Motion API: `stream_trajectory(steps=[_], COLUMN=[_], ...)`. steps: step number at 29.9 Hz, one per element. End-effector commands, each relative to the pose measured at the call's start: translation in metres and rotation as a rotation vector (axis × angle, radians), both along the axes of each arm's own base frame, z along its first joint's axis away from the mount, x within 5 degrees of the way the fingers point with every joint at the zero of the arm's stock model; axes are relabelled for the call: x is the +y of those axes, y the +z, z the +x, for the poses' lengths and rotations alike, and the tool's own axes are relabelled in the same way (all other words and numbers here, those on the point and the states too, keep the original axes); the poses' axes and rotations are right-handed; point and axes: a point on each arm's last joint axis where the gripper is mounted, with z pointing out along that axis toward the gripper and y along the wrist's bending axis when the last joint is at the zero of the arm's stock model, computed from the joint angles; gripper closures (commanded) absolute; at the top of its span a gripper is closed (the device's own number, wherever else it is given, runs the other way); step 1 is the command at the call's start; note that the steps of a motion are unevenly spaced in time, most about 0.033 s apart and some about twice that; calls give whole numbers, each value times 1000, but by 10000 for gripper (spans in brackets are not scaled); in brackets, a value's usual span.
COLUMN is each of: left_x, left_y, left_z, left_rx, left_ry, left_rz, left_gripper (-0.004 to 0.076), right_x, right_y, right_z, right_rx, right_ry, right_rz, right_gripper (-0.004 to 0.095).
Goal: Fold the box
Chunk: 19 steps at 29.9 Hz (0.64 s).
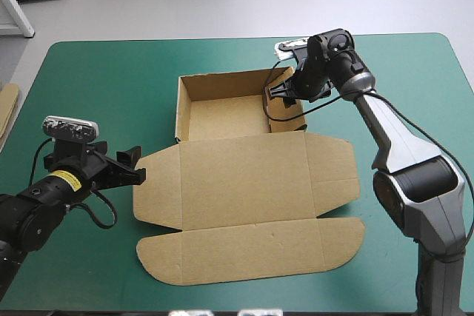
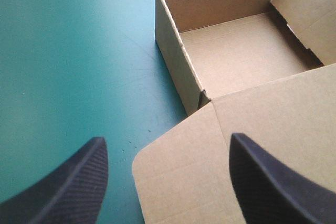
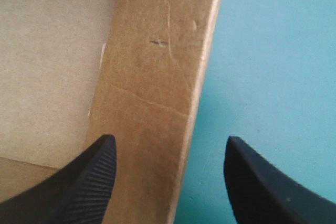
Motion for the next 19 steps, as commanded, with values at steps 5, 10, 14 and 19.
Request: stream_trajectory(steps=[5,10,14,19], left_x=[0,0,0,0], left_y=[13,13,12,12], left_z=[-1,-1,-2,-2], left_rx=[-68,-68,-66,-63], left_ry=[0,1,2,2], left_rz=[-31,-33,-30,-27], left_gripper=[244,244,244,244], right_x=[-5,-3,1,3], right_y=[16,3,-8,-12], right_z=[-2,3,6,8], right_rx=[-39,-10,23,39], right_ry=[-24,-33,-32,-31], right_rz=[16,13,29,42], right_gripper=[261,261,261,262])
